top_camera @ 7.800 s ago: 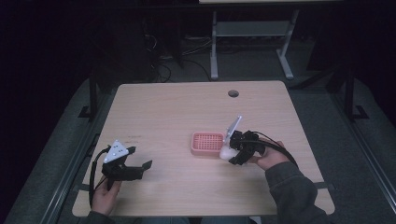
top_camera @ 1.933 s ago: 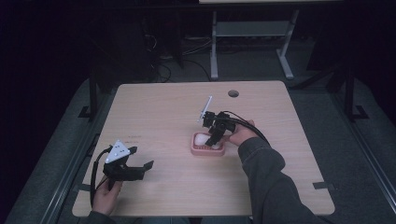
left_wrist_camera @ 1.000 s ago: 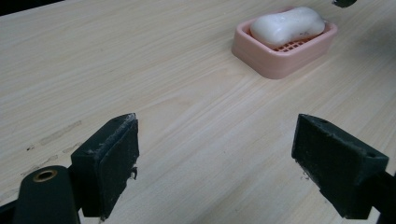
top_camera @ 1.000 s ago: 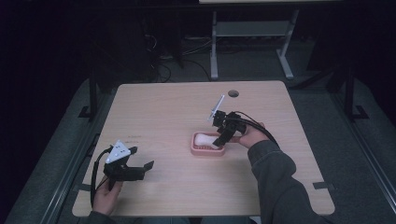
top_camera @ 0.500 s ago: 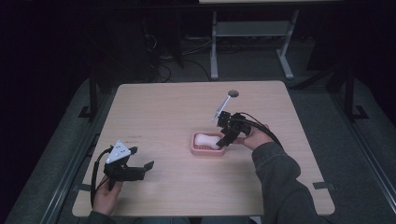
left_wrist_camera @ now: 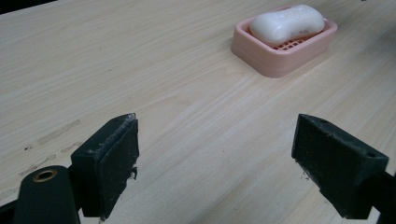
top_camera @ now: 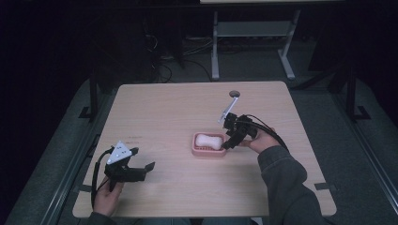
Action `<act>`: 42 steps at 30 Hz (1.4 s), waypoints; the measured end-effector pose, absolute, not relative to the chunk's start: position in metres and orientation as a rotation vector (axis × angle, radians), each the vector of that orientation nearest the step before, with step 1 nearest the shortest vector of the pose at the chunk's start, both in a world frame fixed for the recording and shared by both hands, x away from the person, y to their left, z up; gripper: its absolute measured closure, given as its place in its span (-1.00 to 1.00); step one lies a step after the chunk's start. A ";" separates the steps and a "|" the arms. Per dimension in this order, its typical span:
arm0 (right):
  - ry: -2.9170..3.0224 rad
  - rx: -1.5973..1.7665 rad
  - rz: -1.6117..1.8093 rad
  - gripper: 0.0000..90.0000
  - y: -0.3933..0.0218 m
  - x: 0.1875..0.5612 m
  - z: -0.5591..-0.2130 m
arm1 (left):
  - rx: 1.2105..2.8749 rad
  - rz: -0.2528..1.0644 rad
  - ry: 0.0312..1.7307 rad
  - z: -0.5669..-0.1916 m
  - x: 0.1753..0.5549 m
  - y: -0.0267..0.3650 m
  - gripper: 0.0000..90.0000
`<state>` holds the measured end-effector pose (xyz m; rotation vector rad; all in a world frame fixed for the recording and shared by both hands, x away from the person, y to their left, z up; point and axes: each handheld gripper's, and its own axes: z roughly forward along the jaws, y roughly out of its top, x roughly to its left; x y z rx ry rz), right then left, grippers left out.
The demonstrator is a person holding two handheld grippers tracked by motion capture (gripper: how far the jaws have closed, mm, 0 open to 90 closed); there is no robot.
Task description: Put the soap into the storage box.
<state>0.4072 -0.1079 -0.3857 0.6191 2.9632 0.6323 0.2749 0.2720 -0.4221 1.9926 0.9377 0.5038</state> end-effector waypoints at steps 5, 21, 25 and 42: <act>2.956 0.629 0.644 -0.16 -0.112 0.406 -0.386 | 1.988 0.501 0.942 -0.422 0.275 0.272 -0.68; 2.940 0.662 0.663 -0.20 -0.126 0.397 -0.387 | 1.992 0.502 0.941 -0.422 0.275 0.272 -0.68; 2.938 0.675 0.679 -0.20 -0.131 0.395 -0.389 | 1.992 0.501 0.940 -0.423 0.275 0.272 -0.68; 2.930 0.728 0.700 -0.22 -0.151 0.380 -0.399 | 1.997 0.497 0.938 -0.423 0.274 0.270 -0.68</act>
